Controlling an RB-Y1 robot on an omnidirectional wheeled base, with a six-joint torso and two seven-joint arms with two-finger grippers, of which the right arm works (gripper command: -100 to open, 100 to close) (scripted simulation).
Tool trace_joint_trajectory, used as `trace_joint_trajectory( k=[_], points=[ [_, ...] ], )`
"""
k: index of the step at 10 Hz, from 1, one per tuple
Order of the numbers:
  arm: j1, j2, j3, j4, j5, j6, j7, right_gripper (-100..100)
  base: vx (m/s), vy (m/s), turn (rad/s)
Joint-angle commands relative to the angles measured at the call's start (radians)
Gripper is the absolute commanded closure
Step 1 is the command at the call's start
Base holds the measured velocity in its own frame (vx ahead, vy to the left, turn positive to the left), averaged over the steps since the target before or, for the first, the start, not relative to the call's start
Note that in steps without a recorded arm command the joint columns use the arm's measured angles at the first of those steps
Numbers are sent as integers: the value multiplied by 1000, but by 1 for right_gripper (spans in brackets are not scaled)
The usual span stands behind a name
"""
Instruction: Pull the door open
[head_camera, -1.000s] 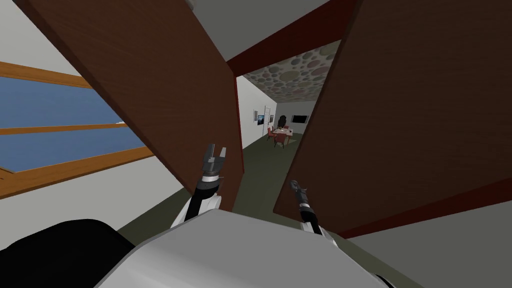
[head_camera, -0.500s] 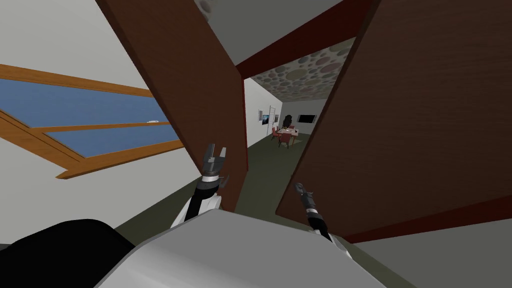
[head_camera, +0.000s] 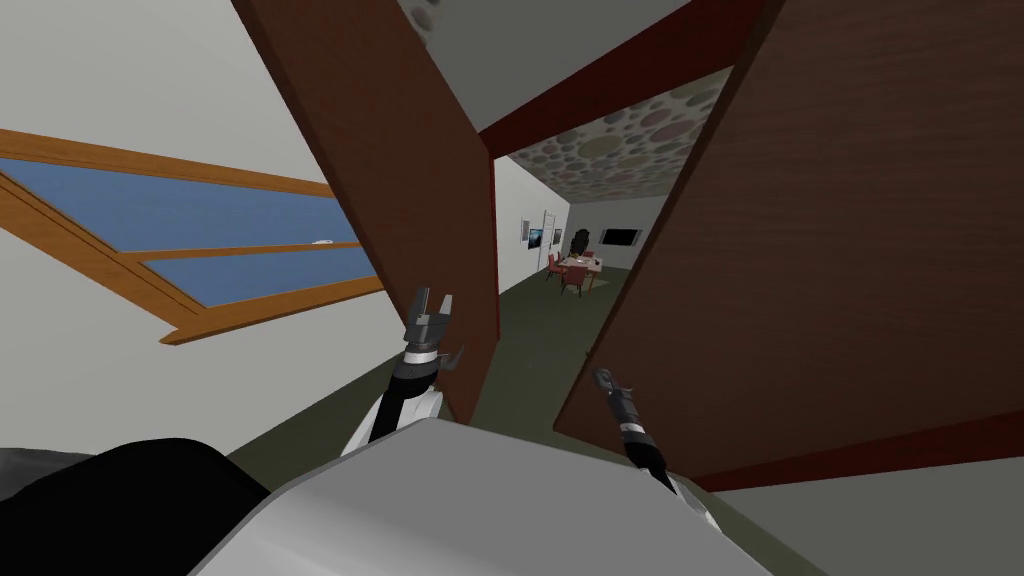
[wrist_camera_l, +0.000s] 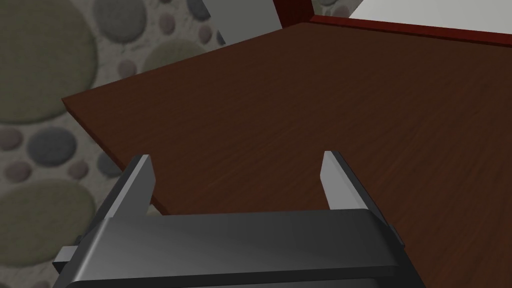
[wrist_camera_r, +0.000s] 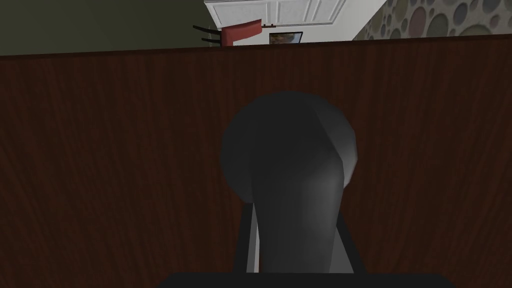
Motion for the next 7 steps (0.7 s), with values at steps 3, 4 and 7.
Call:
trace_joint_trajectory(
  k=[3,4,7],
  points=[
    [28,-29,4,-6,1,-17,-28,100,-63,24,80],
    [52,-45,14,-6,9,-41,-50,100,-128,-11,191],
    [67,-58,22,-3,16,-65,-67,100,-174,-42,99]
  ],
)
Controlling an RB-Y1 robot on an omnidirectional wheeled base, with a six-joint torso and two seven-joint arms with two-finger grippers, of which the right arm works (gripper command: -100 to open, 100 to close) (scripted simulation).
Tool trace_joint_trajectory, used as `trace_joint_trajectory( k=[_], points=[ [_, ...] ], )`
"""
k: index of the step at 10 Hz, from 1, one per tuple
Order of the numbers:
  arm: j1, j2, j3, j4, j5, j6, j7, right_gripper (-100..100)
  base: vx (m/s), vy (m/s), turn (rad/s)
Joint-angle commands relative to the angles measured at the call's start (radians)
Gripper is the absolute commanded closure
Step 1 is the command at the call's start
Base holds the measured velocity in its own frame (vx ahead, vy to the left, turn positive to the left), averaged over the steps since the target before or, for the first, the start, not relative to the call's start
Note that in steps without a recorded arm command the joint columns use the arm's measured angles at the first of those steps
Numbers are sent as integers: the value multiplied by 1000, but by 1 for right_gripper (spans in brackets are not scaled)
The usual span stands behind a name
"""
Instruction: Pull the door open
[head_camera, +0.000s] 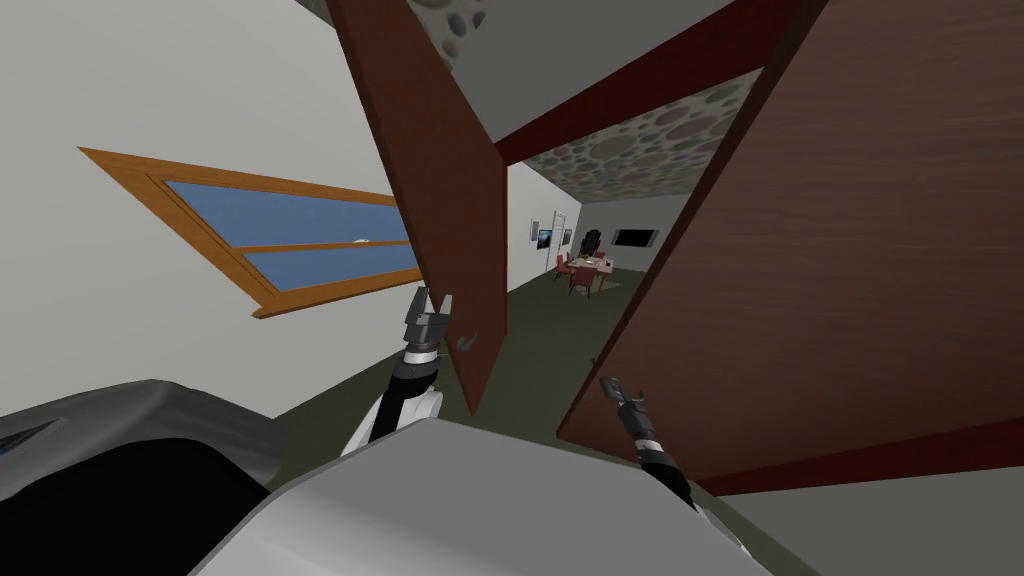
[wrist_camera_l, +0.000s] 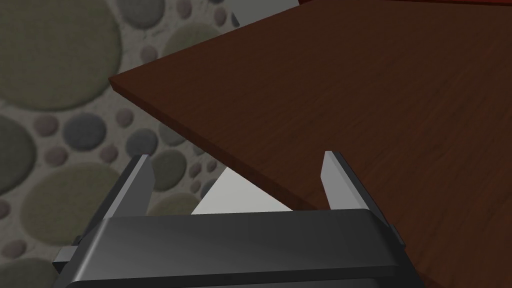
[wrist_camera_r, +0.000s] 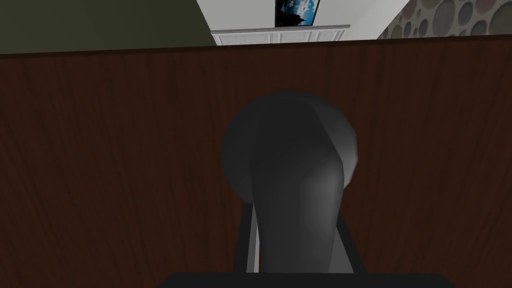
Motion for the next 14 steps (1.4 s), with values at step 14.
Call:
trace_joint_trajectory(
  k=[14],
  points=[
    [83,-66,39,75,32,-188,-80,100,-146,-46,110]
  ],
)
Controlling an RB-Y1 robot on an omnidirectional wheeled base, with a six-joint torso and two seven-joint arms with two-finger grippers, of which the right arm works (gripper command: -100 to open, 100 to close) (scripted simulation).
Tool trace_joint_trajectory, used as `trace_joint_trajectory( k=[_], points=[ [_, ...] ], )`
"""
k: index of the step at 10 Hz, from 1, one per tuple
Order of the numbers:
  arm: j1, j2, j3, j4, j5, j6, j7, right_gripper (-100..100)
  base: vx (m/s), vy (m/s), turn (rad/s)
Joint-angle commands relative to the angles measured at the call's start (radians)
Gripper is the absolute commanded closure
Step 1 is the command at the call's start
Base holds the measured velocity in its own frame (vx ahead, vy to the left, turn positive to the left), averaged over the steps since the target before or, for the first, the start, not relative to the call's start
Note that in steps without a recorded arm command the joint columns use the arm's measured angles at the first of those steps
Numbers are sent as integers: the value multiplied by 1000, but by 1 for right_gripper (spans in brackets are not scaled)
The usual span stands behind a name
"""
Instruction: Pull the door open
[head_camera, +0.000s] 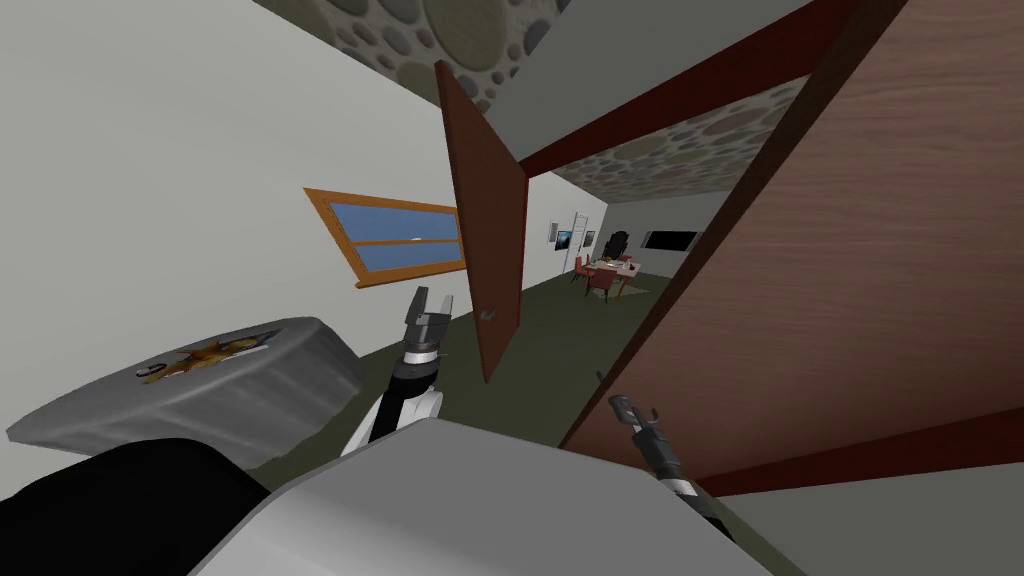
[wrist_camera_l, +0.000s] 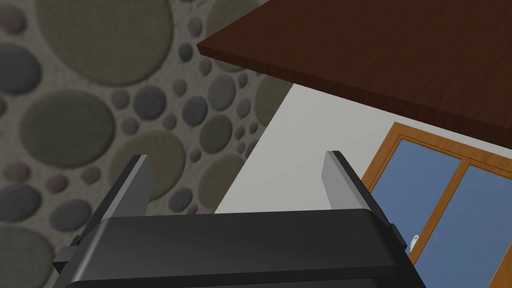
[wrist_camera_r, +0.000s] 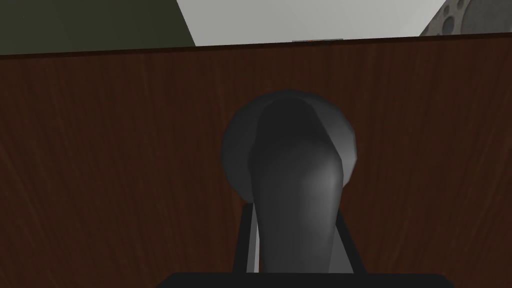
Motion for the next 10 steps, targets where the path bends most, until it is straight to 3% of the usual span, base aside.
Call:
trace_joint_trajectory(
  k=[1,4,5,6,7,10],
  points=[
    [20,-12,0,2,1,-24,-8,100,-143,-47,161],
    [31,-17,2,7,3,-43,-13,100,-120,-47,104],
    [48,-26,5,15,5,-73,-21,100,-156,-56,206],
    [54,-28,6,17,6,-83,-23,100,-199,-54,177],
    [40,-25,6,25,6,-78,-22,100,-80,-18,28],
    [53,-27,8,40,9,-108,-24,100,-160,-66,165]
  ],
)
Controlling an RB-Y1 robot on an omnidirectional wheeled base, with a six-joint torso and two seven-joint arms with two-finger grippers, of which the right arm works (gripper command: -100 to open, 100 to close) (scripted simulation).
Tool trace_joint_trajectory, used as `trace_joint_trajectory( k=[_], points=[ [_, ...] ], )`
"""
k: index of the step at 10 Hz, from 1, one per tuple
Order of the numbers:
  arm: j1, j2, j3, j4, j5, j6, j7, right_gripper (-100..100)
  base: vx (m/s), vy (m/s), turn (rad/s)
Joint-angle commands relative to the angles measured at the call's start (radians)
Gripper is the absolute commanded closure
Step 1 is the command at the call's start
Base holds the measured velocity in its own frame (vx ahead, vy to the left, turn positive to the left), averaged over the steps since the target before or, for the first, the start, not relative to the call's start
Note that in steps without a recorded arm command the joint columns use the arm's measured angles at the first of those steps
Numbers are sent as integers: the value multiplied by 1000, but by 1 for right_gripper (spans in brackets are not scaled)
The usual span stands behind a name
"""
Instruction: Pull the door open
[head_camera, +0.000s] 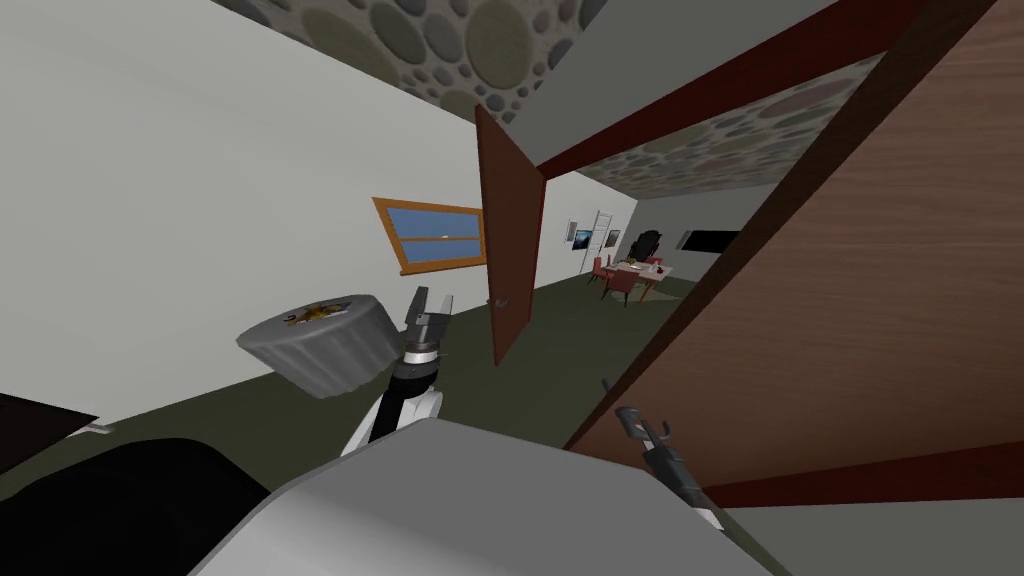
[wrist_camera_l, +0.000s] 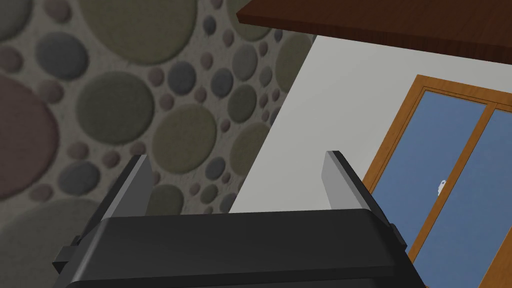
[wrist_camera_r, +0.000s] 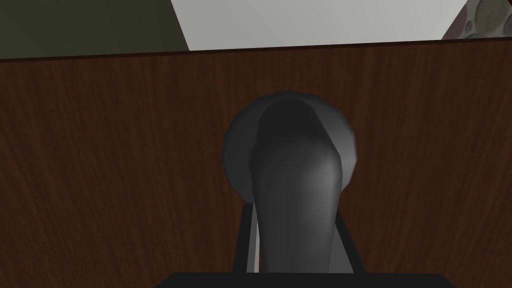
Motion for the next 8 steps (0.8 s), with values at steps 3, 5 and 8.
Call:
trace_joint_trajectory(
  k=[3,5,8],
  points=[
    [16,-5,0,2,1,-18,-2,100,-157,-45,96],
    [27,-9,0,16,3,-45,-3,100,-161,-62,184],
    [35,-11,0,26,4,-64,-5,100,-178,-62,137]
  ],
)
